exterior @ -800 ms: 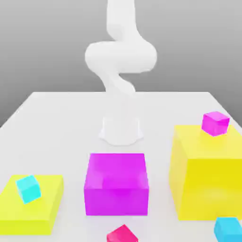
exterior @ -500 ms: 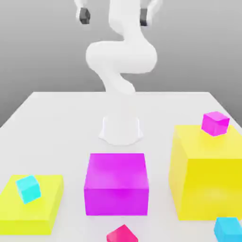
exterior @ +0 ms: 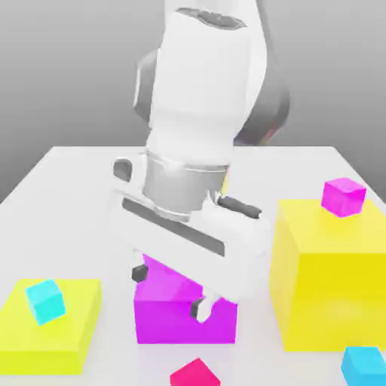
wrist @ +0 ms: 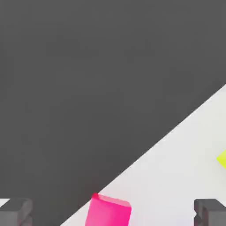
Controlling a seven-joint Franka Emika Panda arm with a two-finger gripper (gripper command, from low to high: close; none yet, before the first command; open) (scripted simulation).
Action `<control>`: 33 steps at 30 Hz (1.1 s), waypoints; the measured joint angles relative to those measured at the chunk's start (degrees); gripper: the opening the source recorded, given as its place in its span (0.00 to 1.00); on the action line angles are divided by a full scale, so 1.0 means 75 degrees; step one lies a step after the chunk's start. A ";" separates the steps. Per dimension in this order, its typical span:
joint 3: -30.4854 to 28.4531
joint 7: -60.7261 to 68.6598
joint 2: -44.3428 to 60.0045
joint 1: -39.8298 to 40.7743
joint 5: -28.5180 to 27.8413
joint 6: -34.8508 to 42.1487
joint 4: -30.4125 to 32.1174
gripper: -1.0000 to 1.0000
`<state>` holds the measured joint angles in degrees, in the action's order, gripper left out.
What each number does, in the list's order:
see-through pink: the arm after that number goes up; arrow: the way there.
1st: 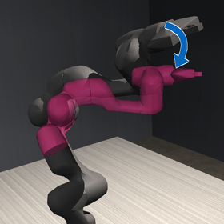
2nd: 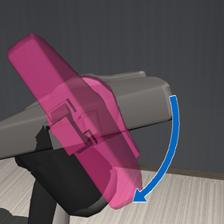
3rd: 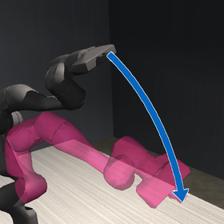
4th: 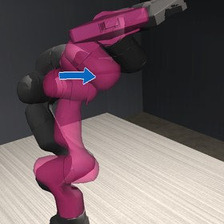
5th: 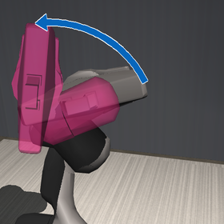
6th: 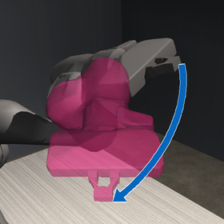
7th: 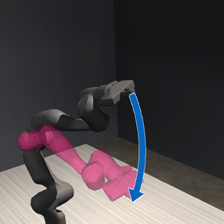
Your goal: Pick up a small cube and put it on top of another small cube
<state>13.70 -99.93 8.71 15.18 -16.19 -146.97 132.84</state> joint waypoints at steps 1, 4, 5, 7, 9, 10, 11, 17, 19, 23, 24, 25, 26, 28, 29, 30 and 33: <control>-0.0005 -0.0164 0.0237 -0.0011 0.0071 -0.0101 0.0014 0.50; 0.0030 -0.0561 0.0916 -0.0018 0.0417 -0.0417 0.0063 0.50; 0.0063 -0.0665 0.1130 -0.0009 0.0573 -0.0526 0.0081 0.50; -0.0007 -0.0855 0.1626 -0.0077 0.0620 -0.0857 0.0034 0.50; -0.0216 -0.1044 0.2186 -0.0244 0.0441 -0.1280 -0.0074 0.50; -0.0344 -0.1134 0.2473 -0.0348 0.0330 -0.1498 -0.0133 0.50; -0.0417 -0.1182 0.2632 -0.0409 0.0271 -0.1620 -0.0165 0.00; -0.0451 -0.1209 0.2712 -0.0437 0.0238 -0.1698 -0.0182 0.00; -0.0314 -0.1106 0.2402 -0.0328 0.0383 -0.1461 -0.0115 0.00; -0.0058 -0.0959 0.1393 -0.0037 0.0913 -0.0704 0.0122 0.00; -0.0150 -0.1200 0.1201 0.0053 0.1079 -0.0591 0.0183 0.00; -0.0257 -0.1472 0.1016 0.0142 0.1233 -0.0485 0.0244 0.00; -0.0378 -0.1774 0.0840 0.0232 0.1377 -0.0384 0.0304 0.00; -0.0637 -0.2430 0.0500 0.0406 0.1621 -0.0190 0.0426 0.00; -0.0771 -0.2777 0.0336 0.0492 0.1723 -0.0095 0.0488 0.00; -0.0905 -0.3136 0.0175 0.0578 0.1811 -0.0002 0.0550 0.00; -0.1306 -0.4269 -0.0292 0.0875 0.2003 0.0265 0.0741 0.00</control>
<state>3.91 -131.94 6.52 21.74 -1.17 -144.98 138.39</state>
